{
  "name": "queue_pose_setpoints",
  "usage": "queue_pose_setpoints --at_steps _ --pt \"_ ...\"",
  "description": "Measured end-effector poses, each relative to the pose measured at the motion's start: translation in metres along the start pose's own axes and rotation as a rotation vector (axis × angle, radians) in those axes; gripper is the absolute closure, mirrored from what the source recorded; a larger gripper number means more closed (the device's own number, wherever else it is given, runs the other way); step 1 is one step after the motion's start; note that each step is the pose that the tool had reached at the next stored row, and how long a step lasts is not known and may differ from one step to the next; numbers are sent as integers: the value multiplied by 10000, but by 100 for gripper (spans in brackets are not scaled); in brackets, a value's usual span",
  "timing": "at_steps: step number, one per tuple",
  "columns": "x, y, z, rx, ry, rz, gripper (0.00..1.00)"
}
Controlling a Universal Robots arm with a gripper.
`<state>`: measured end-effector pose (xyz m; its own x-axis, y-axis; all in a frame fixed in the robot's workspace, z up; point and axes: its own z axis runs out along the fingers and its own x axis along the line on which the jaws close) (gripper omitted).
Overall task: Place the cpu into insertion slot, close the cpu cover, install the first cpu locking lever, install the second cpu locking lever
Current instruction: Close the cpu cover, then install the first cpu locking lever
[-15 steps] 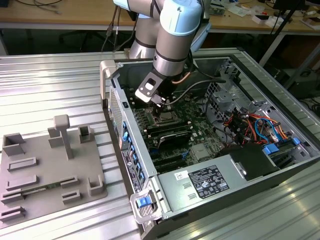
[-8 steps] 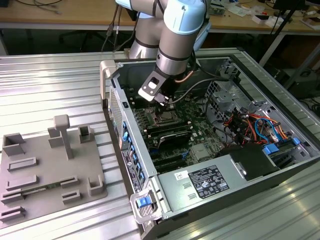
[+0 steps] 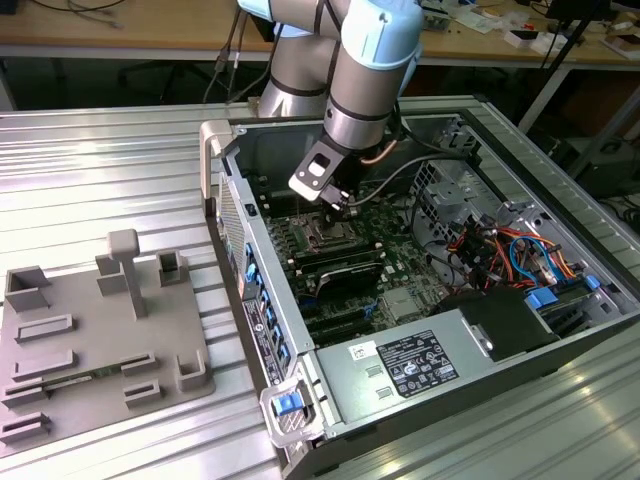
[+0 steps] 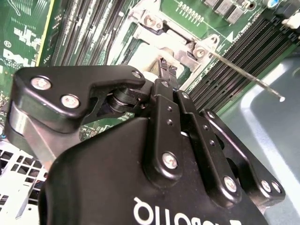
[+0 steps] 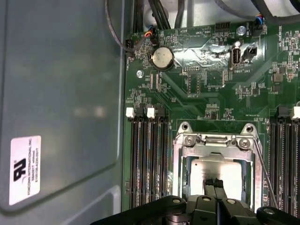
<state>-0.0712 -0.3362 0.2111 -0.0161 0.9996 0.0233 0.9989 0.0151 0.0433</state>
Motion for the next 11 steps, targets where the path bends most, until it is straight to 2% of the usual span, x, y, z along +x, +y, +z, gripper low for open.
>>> queue_pose_setpoints --at_steps 11 --pt "0 5 0 0 0 0 89"
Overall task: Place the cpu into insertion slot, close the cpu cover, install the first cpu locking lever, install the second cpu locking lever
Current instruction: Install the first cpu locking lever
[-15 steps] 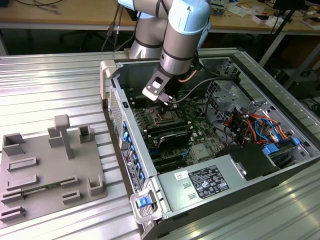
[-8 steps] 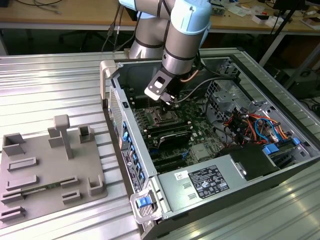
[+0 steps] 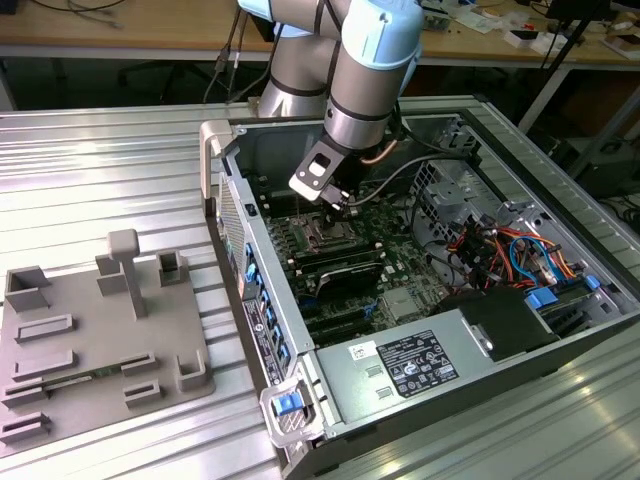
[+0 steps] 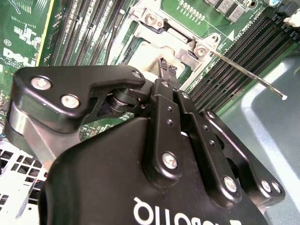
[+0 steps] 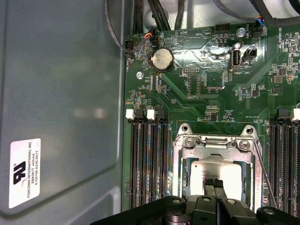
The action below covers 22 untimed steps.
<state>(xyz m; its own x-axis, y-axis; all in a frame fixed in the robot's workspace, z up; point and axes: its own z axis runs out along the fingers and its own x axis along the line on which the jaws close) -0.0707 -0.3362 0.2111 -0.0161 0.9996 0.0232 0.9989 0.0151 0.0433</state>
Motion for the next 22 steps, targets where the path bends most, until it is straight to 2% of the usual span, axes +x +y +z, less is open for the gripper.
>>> queue_pose_setpoints --at_steps 4,8,13,17,22 --pt "1 1 -7 2 -2 0 89" --pt "2 5 -92 0 1 0 89" --pt "3 5 -105 1 4 -58 89" --pt "2 5 -106 31 49 -1135 89" --pt "3 7 -161 34 52 -1229 89"
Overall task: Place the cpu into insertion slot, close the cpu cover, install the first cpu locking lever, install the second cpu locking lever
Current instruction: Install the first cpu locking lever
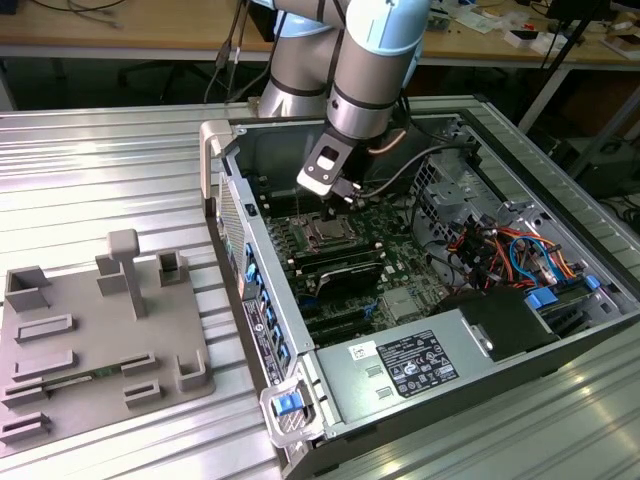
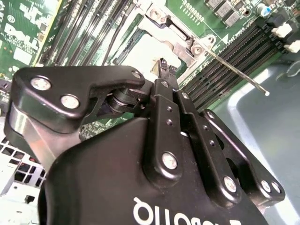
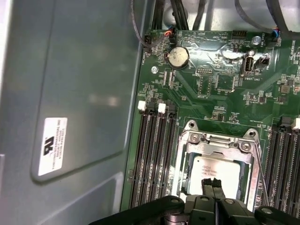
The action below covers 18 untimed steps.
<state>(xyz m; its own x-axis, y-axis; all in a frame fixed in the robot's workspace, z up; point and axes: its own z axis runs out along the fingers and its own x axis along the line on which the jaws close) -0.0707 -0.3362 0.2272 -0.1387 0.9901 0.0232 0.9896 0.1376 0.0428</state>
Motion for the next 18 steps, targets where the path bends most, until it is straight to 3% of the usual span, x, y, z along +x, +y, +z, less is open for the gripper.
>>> queue_pose_setpoints --at_steps 4,10,16,18 --pt "2 2 -50 0 3 -44 89" --pt "2 3 -53 10 19 -437 89" --pt "2 2 -53 11 23 -510 89" --pt "2 2 -53 25 47 -1093 89"
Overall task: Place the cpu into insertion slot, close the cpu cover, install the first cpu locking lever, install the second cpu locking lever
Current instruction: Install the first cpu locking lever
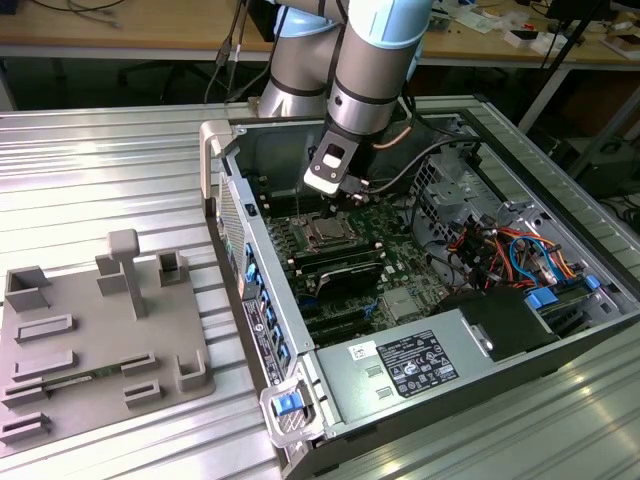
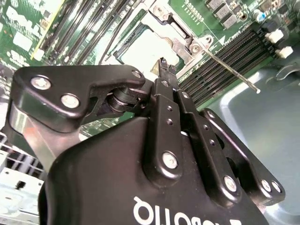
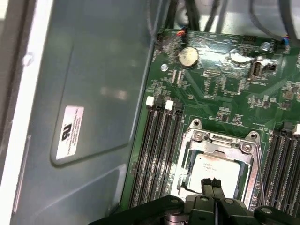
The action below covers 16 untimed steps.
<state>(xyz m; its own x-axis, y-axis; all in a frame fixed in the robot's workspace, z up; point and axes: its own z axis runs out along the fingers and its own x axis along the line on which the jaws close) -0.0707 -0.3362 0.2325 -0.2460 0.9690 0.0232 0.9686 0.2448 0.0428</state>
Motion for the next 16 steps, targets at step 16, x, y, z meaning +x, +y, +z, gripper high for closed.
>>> queue_pose_setpoints --at_steps 16 --pt "61 -239 -5 18 159 -1896 89"
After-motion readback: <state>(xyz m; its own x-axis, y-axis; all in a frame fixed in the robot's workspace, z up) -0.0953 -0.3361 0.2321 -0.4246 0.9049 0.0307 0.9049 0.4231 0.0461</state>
